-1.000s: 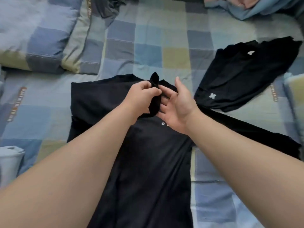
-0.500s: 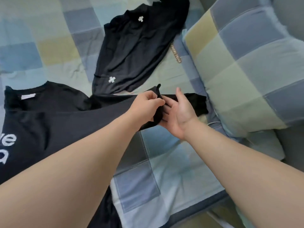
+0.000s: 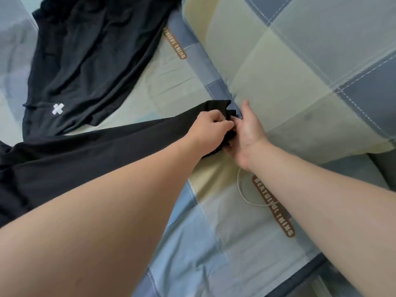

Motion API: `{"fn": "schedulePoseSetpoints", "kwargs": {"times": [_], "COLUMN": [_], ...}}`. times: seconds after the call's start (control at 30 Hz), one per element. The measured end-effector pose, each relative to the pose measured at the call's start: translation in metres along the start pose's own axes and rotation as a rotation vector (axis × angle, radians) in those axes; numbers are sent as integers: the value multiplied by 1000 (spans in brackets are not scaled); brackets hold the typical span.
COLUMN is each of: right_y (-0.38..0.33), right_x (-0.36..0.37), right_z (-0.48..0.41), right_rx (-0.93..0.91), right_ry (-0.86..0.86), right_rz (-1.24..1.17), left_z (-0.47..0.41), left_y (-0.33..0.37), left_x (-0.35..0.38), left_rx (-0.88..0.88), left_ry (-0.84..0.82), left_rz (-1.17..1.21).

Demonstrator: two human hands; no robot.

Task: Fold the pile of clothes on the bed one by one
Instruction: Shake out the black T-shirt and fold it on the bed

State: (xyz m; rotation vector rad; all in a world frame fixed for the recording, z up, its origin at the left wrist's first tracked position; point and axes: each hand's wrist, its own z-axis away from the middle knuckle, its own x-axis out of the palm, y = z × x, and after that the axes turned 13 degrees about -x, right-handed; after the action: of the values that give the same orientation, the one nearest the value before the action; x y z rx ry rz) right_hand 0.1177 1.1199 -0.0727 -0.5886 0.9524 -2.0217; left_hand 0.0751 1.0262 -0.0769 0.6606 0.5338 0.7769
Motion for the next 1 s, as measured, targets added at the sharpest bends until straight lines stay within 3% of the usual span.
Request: {"fn": "schedulePoseSetpoints", "kwargs": {"times": [0.1,0.2,0.33,0.4,0.47,0.6,0.83,0.93,1.0], "right_y": [4,9,9,11,16,29,30,23,21], "right_x": [-3,1,25,48,71,105,118,109,103], "right_z": [-12,-4,-1,-12,-25,-47,-61,-60,-59], "right_rx": [-42,-240,-519,-624,-671,-513,-554,-477,-468], "right_ry": [164,214,-53,-212,-358,-530,-493,-577,-582], "right_rz": [109,468,832,1000,1255,1558,1743,1726,1641], "left_z": [-10,4,22,26,27,29,21,25,28], "left_y": [-12,-38,-82,-105,-123,-146,-161,-166,-170], "left_x": [3,-24,-97,-141,-182,-241,-273,-272,-268], "left_rx": [-38,8,4,-72,-218,-415,-378,-388,-309], "left_ry": [9,183,530,625,599,393,442,420,470], "left_rz": [-198,-324,-577,-677,-766,-826,-948,-1030,-940]}}
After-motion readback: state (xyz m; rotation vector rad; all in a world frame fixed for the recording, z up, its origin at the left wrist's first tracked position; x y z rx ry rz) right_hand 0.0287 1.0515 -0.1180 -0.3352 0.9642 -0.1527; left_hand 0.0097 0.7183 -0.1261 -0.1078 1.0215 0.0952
